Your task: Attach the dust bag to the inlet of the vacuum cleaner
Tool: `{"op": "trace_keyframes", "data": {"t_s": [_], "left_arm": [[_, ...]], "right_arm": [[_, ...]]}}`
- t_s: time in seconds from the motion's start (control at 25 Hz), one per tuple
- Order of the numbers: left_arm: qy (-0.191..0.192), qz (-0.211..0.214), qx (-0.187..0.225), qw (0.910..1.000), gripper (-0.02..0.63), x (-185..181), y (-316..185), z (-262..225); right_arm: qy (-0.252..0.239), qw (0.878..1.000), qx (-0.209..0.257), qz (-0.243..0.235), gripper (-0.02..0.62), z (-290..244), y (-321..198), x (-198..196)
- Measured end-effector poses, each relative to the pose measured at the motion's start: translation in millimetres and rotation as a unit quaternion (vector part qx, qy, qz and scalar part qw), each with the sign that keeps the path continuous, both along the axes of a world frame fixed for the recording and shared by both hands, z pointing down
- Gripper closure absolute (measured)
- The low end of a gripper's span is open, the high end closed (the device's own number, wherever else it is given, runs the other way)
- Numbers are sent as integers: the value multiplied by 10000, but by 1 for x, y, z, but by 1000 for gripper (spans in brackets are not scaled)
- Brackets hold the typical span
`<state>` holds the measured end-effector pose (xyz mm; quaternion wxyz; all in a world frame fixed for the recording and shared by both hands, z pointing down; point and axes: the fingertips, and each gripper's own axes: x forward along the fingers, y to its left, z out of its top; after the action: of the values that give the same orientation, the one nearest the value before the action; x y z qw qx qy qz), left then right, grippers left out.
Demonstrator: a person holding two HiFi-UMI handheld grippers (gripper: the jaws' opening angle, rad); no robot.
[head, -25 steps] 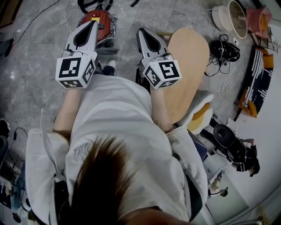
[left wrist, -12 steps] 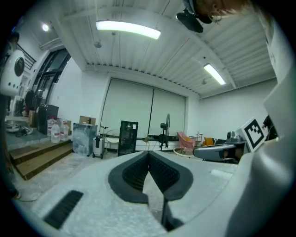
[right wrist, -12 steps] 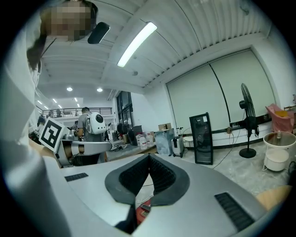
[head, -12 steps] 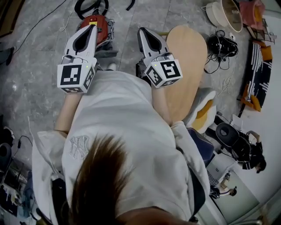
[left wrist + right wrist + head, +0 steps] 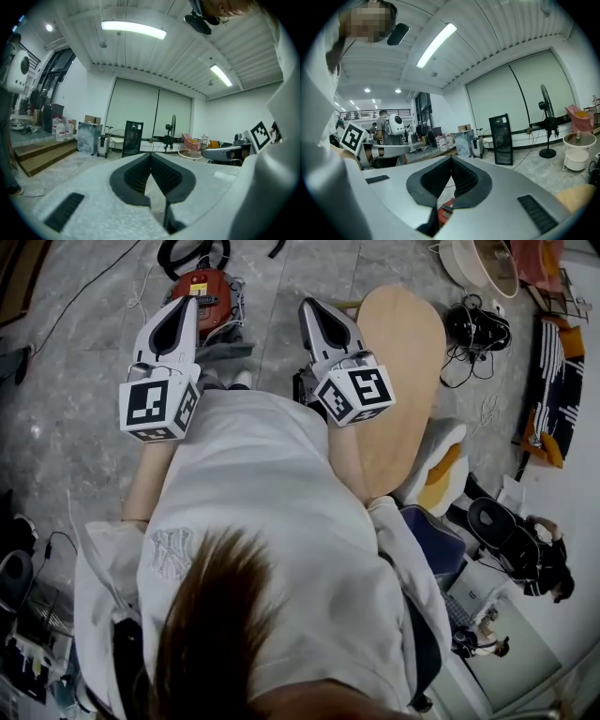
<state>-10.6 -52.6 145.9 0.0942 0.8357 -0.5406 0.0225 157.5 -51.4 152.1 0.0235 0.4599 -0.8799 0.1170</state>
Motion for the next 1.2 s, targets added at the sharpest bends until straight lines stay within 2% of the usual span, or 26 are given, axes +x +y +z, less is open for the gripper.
{"op": "trace_keyframes", "data": {"t_s": [1.2], "left_arm": [[-283, 178, 29, 9994, 589, 19, -2, 2]], "right_arm": [[247, 9995, -164, -119, 594, 13, -5, 1]]}}
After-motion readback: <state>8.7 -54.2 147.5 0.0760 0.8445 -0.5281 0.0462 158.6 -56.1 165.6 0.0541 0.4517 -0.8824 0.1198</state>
